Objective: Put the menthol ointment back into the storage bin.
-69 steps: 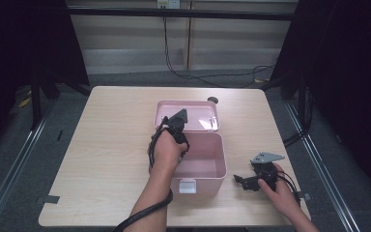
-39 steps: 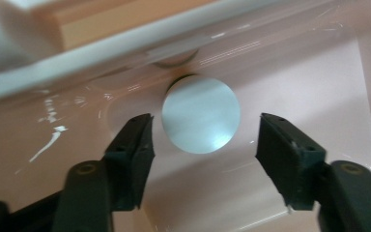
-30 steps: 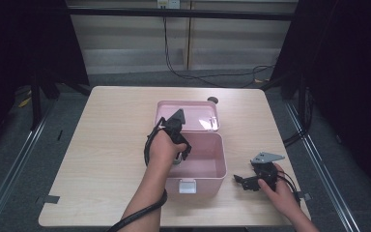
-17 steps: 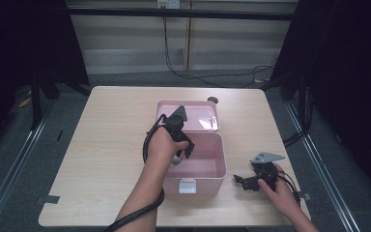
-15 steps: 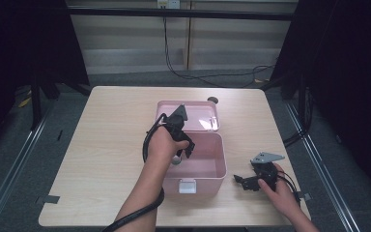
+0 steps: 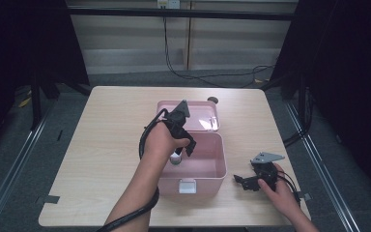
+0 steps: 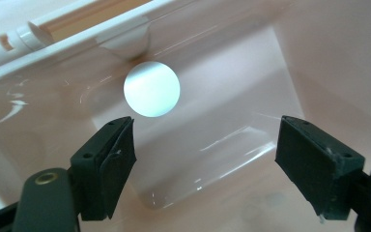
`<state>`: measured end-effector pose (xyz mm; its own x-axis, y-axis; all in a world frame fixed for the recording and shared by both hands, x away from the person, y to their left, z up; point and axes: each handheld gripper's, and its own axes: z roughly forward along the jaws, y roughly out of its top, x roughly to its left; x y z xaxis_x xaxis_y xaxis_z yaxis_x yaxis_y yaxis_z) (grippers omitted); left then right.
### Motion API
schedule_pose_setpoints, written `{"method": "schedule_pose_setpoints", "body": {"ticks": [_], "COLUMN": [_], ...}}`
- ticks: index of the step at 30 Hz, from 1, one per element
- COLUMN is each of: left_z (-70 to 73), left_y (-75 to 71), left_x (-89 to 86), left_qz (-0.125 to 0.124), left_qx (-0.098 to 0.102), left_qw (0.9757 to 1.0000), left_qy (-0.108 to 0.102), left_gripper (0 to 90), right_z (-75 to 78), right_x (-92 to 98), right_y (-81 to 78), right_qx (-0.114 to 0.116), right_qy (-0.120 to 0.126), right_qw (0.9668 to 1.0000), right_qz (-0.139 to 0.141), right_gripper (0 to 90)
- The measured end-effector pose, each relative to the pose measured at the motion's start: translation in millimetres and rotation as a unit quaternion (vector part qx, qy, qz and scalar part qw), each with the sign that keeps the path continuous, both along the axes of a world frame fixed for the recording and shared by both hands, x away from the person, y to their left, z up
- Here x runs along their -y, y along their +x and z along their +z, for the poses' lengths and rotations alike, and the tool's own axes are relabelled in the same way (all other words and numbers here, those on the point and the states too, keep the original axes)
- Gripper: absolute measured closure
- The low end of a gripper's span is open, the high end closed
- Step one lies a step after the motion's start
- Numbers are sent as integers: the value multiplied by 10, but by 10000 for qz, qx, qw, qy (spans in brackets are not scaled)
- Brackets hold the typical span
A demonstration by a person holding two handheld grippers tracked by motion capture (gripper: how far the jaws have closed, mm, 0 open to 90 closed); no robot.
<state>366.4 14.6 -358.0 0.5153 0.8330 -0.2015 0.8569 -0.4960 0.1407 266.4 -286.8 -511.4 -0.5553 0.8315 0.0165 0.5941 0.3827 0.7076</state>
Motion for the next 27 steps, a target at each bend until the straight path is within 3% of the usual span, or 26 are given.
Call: {"method": "schedule_pose_setpoints", "body": {"ticks": [13,23,27], "left_z": [217,379,431], "left_y": [-85,-139,-180], "left_x": [-26,-100,-122], "left_qz": [-516,-719,-823], "left_qx": [114,212,275], "left_qw": [9986,9971,9962], "left_qy": [-63,-136,-65], "left_gripper": [220,224,224], "right_z": [0,0,0], "right_x": [0,0,0], "right_y": [0,0,0], "right_qx": [2,1,2], "right_qy": [-4,-1,-2], "right_qw": [10000,10000,10000], "right_qz": [5,2,5], "right_gripper": [67,67,66]}}
